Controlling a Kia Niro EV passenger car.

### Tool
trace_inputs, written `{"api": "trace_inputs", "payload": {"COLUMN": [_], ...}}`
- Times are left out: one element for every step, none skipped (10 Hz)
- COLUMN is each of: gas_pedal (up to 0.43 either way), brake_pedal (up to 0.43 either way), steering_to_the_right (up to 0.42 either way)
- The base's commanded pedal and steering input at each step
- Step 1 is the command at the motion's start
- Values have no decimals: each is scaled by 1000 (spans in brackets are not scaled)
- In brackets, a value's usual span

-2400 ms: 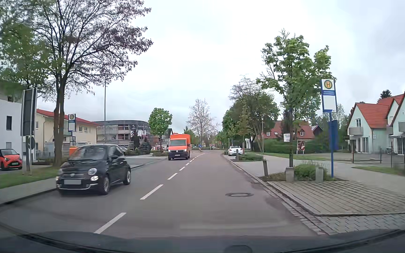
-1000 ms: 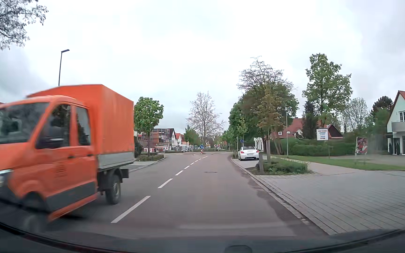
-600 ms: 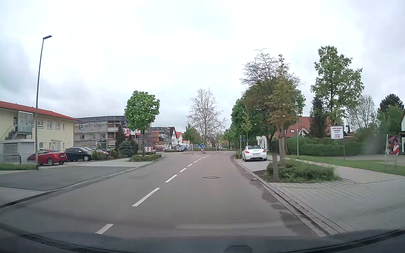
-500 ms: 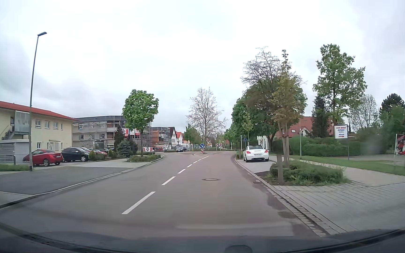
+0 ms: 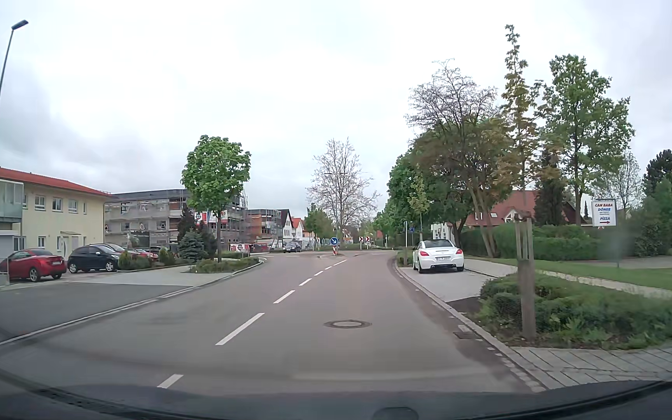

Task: Follow the waypoints while adhering to traffic rules and regulations

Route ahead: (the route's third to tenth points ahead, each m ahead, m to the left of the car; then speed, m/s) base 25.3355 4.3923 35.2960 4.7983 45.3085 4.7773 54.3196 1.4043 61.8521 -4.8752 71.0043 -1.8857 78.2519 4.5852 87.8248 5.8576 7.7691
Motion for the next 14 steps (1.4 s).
{"api": "trace_inputs", "payload": {"gas_pedal": [28, 28, 28, 28, 20, 8, 0, 0, 0, 0, 0, 0, 0, 0], "brake_pedal": [0, 0, 0, 0, 0, 0, 0, 0, 0, 0, 0, 0, 0, 0], "steering_to_the_right": [-4, -3, -3, -3, -3, -3, -3, -2, -2, 0, 2, 2, 4, 4]}}
